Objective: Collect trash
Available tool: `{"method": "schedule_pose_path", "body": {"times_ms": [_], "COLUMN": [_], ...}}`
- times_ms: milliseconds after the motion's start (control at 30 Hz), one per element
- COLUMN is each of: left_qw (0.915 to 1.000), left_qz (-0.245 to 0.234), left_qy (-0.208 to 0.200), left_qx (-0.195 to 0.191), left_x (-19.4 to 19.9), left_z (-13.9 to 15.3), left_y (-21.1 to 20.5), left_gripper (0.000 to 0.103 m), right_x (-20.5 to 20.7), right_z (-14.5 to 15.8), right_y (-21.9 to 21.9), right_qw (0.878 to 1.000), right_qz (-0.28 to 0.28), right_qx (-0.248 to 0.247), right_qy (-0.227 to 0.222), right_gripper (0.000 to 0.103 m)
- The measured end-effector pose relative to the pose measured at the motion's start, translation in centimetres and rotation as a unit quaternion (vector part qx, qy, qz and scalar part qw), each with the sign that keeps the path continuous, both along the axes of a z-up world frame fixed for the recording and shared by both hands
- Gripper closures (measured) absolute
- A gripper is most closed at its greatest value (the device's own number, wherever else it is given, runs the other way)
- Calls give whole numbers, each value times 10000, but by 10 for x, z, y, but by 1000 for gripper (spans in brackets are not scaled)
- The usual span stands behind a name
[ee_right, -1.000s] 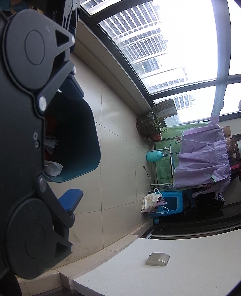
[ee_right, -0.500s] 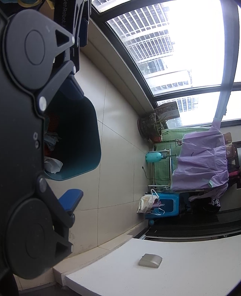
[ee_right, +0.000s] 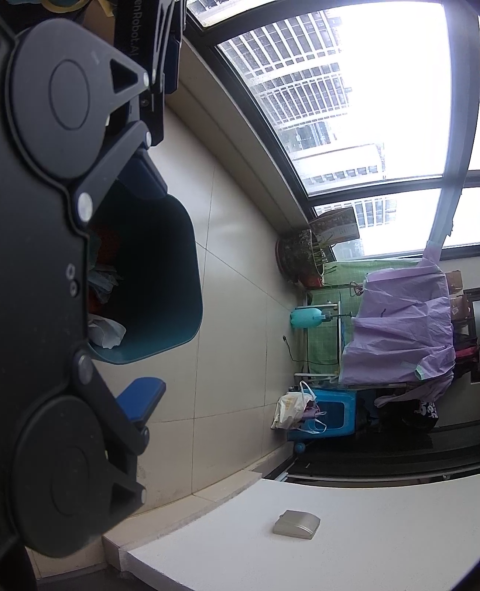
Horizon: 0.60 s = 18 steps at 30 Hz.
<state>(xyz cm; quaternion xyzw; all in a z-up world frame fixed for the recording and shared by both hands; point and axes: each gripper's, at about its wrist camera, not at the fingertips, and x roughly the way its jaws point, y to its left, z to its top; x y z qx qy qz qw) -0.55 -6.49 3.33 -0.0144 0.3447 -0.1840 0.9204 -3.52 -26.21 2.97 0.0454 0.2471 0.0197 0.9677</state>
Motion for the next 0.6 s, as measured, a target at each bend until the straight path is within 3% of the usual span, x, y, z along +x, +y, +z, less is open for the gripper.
{"method": "schedule_pose_path", "body": {"times_ms": [400,600], "left_qw": [9992,9993], "left_qz": [133,115], "left_qy": [-211,-221], "left_qx": [321,286], "left_x": [-5,-4], "left_z": [-2,-3], "left_y": [-9,-8], "left_gripper": [21,21], "right_x": [1,4], "right_z": [0,2], "right_y": [1,-1], "right_qw": [9999,9999], "right_qz": [83,104], "right_qx": [-60,-68], "right_qy": [19,61], "right_gripper": [0,0]}}
